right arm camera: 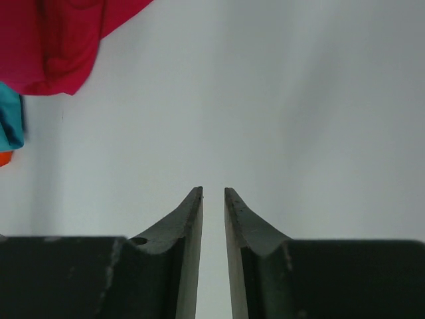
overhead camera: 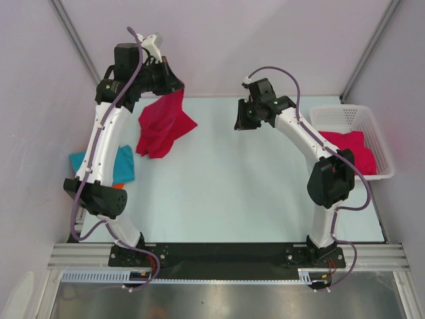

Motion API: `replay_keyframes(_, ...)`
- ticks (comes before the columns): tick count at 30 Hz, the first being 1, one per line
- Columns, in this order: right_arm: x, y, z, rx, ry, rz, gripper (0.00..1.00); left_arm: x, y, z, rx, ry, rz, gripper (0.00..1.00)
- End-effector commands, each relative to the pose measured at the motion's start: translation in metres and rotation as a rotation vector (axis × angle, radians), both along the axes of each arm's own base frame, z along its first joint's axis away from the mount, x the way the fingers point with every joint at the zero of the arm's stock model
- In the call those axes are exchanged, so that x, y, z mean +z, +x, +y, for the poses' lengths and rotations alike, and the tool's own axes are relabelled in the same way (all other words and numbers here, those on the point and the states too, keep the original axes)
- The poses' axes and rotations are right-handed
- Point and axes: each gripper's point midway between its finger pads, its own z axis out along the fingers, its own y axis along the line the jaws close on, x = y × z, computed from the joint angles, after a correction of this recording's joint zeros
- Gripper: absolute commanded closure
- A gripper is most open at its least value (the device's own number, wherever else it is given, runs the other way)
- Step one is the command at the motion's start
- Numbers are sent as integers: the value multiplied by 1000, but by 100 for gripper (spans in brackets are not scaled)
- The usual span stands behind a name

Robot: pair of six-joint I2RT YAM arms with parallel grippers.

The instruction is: Fold and stack the t-shirts

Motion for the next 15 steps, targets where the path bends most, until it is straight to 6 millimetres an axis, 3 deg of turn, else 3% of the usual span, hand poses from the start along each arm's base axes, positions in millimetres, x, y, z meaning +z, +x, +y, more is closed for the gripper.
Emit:
replay_keyframes(1,-1,3,28,49,48,-8,75,80,-42,-41,-206,-164,-170,100)
replay_keyframes(6,-21,-1,41,66,24,26,74,151,-93,-41,-287,-230,-384,100)
replay_keyframes(9,-20,-3,42,62,17,25,74,168,-99,-23,-190,-224,-462,100)
replay_keyframes(13,-15,-8,39,53,1,12,74,139,-59,25,95,-133,-379,100)
replay_keyframes(15,-16,-14,40,58,-1,14,74,122,-50,37,149,-102,-317,100)
